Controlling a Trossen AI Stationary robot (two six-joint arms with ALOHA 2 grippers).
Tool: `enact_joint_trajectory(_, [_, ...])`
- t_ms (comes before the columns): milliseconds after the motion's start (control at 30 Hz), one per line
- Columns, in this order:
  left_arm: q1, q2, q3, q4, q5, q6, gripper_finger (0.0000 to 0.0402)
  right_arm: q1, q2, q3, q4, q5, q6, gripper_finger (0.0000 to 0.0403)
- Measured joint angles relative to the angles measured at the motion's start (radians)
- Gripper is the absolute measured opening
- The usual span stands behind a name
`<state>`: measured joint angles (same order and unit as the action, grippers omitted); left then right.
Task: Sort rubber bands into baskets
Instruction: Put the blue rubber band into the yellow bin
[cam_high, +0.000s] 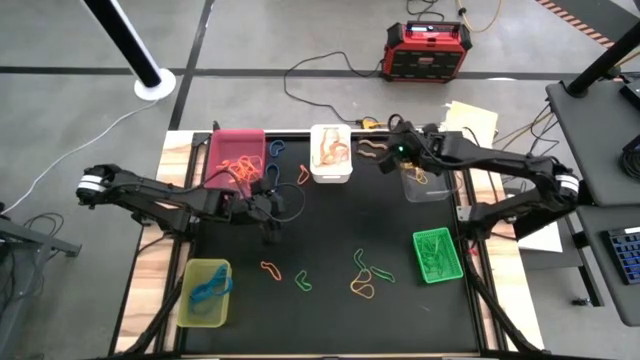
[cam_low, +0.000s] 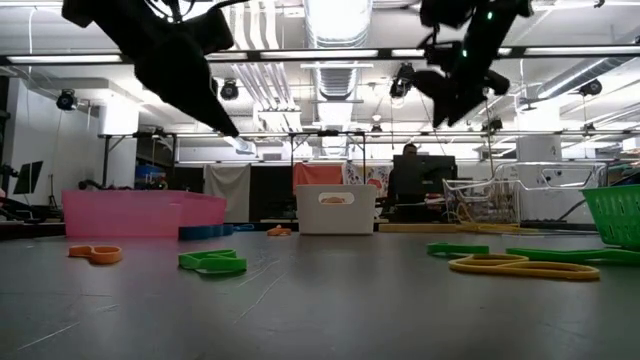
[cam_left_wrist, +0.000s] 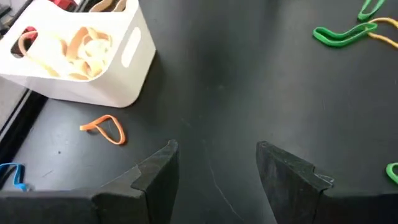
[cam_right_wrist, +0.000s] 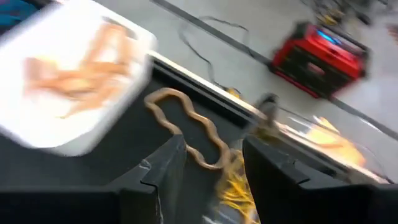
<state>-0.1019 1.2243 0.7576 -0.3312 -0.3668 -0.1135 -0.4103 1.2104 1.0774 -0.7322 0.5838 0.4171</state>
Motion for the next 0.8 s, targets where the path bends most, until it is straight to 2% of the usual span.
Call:
enact_joint_trajectory(67, [0.006,0.000,0.000,0.012,-0.024,-0.020,0.0194,0.041,-0.011,0.011,0.020,-0.015,-0.026,0.0154])
enact_joint_trajectory(167, [0.038,0.000,0.000,0.051,-0.114,-0.099,0.0193,0.092,-0.013,0.028,0.030,-0.015,-0.052,0.0150])
enact_joint_trajectory(367, [0.191,0.036,0.045,0.011,-0.010,-0.287,0.0176,0.133,-0.011,0.020,0.126,-0.009,-0.111,0.0149])
enact_joint_trajectory(467, [0.238,0.096,0.081,-0.066,-0.011,-0.329,0.0164,0.135,-0.010,0.014,0.140,-0.008,-0.115,0.0152])
enact_joint_trajectory(667, [0.265,0.246,0.147,-0.153,-0.012,-0.345,0.0151,0.136,-0.010,0.007,0.140,-0.008,-0.114,0.0150])
enact_joint_trajectory(800, [0.288,0.344,0.209,-0.295,-0.087,-0.405,0.0150,0.136,-0.010,0.002,0.139,-0.008,-0.114,0.0149])
